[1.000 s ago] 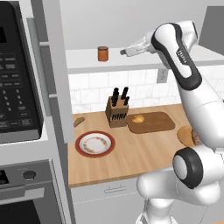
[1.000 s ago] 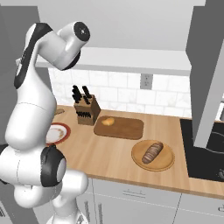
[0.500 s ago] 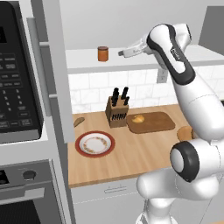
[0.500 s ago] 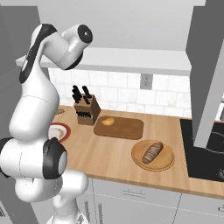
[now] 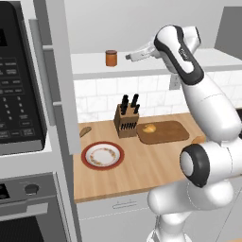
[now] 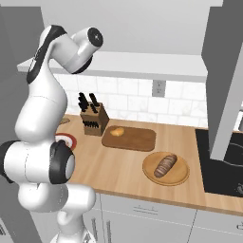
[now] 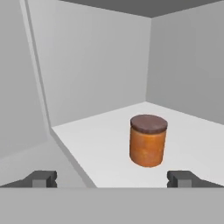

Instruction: From the different types of pastries on the counter, select a croissant and place it on the cutting board. Then retrieve a jar of jam from the cabinet and place it alongside the croissant on the cutting board.

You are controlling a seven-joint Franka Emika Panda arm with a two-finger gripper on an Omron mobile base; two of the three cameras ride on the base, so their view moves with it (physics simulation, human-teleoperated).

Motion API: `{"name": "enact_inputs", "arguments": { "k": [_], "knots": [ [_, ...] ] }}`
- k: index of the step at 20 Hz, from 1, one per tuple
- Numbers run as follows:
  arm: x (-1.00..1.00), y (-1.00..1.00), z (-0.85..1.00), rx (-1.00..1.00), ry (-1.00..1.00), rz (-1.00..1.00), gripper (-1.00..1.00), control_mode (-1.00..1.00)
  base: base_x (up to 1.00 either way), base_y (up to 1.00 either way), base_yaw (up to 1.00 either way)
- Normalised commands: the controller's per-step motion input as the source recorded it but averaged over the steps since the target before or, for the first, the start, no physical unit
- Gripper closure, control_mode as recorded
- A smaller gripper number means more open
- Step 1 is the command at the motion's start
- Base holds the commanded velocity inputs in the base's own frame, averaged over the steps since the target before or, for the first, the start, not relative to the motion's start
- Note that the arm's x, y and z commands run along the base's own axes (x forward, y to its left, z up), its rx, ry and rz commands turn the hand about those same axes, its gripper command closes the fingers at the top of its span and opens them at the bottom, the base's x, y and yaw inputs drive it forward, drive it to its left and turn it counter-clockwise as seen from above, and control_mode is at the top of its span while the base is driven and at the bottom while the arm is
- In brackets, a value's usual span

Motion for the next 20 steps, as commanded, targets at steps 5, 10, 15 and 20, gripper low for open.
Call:
{"name": "enact_inputs", "arguments": {
  "k": [5, 10, 15, 20],
  "knots": [
    [0.19, 0.01, -0.04, 0.00, 0.00, 0.01, -1.00, -1.00, 0.00, 0.00, 0.00],
    [0.18, 0.06, -0.06, 0.00, 0.00, 0.02, -1.00, -1.00, 0.00, 0.00, 0.00],
    [0.23, 0.05, -0.08, 0.00, 0.00, 0.02, -1.00, -1.00, 0.00, 0.00, 0.00],
    [0.22, 0.04, -0.02, 0.01, 0.00, 0.02, -1.00, -1.00, 0.00, 0.00, 0.00]
  ]
}}
